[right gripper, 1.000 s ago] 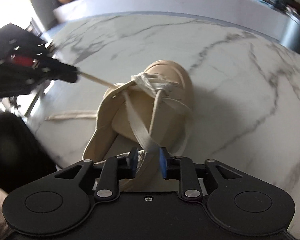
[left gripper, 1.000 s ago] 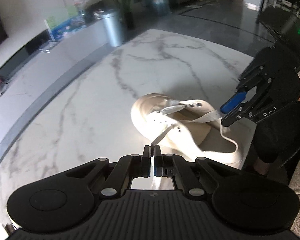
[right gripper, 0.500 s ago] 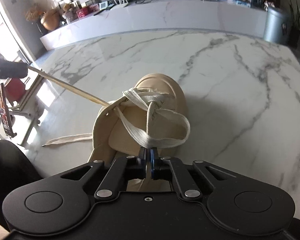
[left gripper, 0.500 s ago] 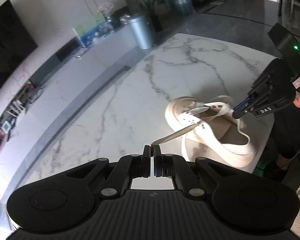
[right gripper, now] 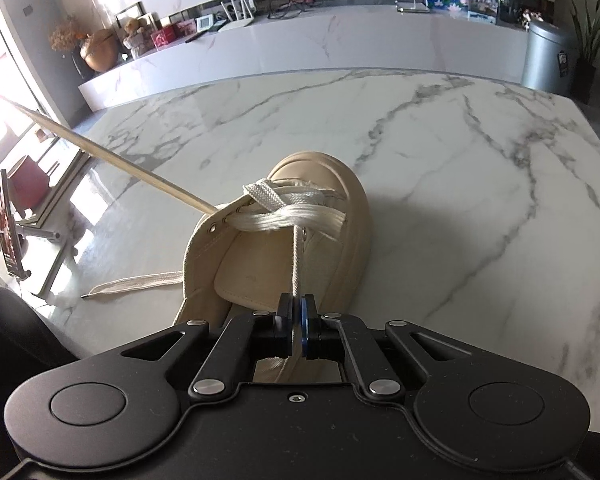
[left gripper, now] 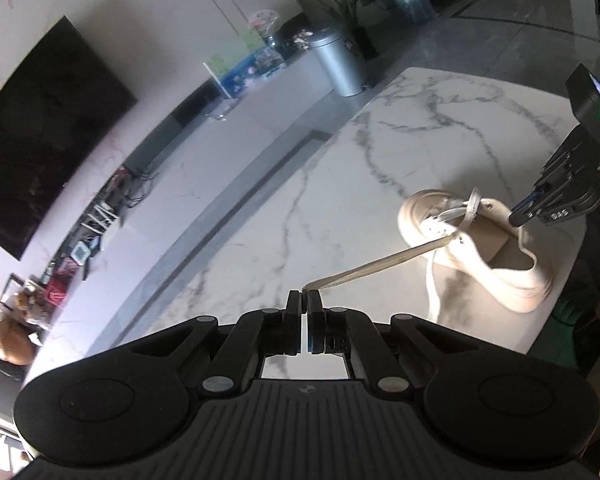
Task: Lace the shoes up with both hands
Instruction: 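Pull the white lace through the eyelet with the left tool, away from the shoe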
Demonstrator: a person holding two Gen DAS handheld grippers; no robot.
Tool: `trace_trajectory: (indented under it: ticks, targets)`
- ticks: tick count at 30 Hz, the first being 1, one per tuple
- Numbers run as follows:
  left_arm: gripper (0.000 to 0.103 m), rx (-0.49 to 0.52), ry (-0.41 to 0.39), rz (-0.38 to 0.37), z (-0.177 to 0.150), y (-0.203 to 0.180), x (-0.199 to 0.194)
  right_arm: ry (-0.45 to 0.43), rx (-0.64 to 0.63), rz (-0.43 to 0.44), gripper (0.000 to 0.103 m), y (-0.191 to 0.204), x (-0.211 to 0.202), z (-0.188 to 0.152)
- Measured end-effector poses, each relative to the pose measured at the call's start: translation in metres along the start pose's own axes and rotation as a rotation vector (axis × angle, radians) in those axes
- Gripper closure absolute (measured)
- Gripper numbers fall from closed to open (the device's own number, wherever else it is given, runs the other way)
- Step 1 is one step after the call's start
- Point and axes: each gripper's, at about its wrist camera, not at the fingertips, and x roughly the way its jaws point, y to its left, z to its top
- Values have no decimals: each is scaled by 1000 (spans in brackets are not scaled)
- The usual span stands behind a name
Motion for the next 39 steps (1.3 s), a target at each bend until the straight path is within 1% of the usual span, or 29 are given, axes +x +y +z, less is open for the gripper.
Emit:
trace_trajectory:
  ticks: [9,14,18,22,24,28,32,37,39]
  targets:
    - [101,-30,40,74,-15,19,-14,4,-12,-7,101,1,0,1]
    - [101,-48,42,90,-20,25,-22,6,-13,-4,101,1,1,2]
    - [101,-47,45,83,-21,23,-21,8,-21,-4,101,1,2,3]
    - [101,-69,40,28,-23,15,-16,8,-21,-3,101,1,1,2]
    - [101,-100,31,-29,-26,8,-10,6,-21,-1,101,0,1,2]
    - [101,-167,52,-129,-36,-13,16,0,-31,-8,101,2,1,1]
    - [100,-278,58,-213,-50,-34,43,-5,-45,-18,101,4,0,0]
    - [100,-467,74,-262,-69,-51,73,-6,-61,-28,101,8,1,0]
    - [100,-528,89,-270,-77,-59,85,-5,-72,-36,101,10,3,0]
